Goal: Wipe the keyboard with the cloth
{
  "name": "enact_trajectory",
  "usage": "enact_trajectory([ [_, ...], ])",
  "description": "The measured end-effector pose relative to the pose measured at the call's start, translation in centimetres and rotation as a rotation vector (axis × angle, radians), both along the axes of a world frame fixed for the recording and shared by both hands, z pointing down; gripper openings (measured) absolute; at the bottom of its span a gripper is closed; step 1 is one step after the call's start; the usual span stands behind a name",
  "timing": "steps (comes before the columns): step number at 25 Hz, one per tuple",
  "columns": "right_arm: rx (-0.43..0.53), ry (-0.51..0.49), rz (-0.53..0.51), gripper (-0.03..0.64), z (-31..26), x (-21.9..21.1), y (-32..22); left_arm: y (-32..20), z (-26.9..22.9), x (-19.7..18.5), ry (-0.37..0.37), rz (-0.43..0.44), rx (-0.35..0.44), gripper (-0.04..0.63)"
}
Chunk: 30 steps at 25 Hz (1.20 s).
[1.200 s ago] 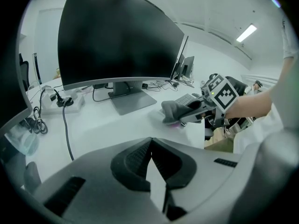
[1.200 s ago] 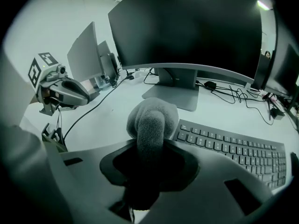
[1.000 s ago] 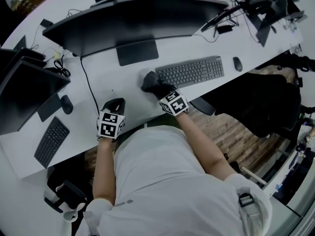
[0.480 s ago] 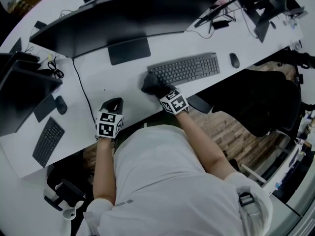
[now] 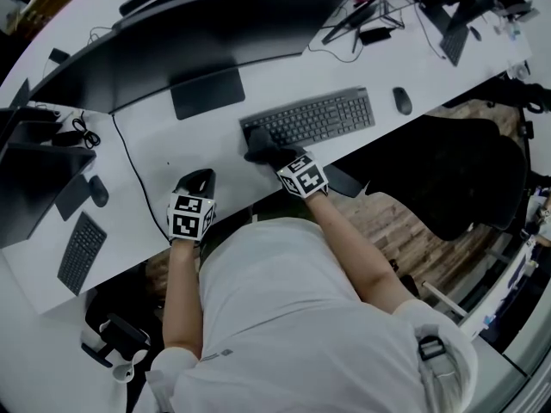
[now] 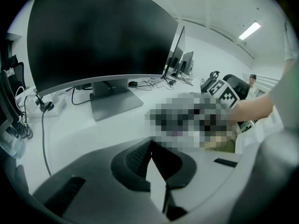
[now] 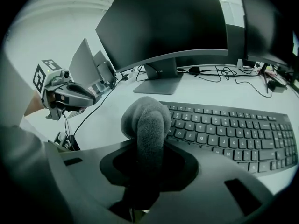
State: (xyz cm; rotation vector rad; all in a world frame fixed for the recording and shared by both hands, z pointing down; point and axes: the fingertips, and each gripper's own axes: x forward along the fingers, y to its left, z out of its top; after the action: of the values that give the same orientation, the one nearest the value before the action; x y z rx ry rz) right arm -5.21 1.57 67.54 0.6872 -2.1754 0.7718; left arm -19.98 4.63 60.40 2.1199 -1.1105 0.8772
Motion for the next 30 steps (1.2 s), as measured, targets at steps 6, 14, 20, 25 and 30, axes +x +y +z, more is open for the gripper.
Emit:
enact_trajectory([
  [6, -0.003, -0.002, 0.019, 0.109, 0.2, 2.8, -1.2, -0.6, 0.3, 2.5, -0.013, 0.022, -0.019, -0.002],
  [14, 0.004, 0.003, 0.06, 0.109, 0.4, 6.5, -2.6, -1.8, 0.5, 5.7, -0.019, 0.054, -0.029, -0.002],
  [20, 0.014, 0.012, 0.107, 0.109, 0.5, 9.9, -4.0, -2.9, 0.7, 8.0, -0.021, 0.077, -0.033, -0.002],
  [25, 0.018, 0.021, 0.147, 0.109, 0.5, 13.1, -5.1, -3.6, 0.9, 10.2, -0.023, 0.101, -0.04, -0.002],
  [30, 0.025, 0.021, 0.185, 0.109, 0.6, 16.3, -6.2, -4.5, 0.9, 12.5, -0.026, 0.122, -0.039, -0.002],
])
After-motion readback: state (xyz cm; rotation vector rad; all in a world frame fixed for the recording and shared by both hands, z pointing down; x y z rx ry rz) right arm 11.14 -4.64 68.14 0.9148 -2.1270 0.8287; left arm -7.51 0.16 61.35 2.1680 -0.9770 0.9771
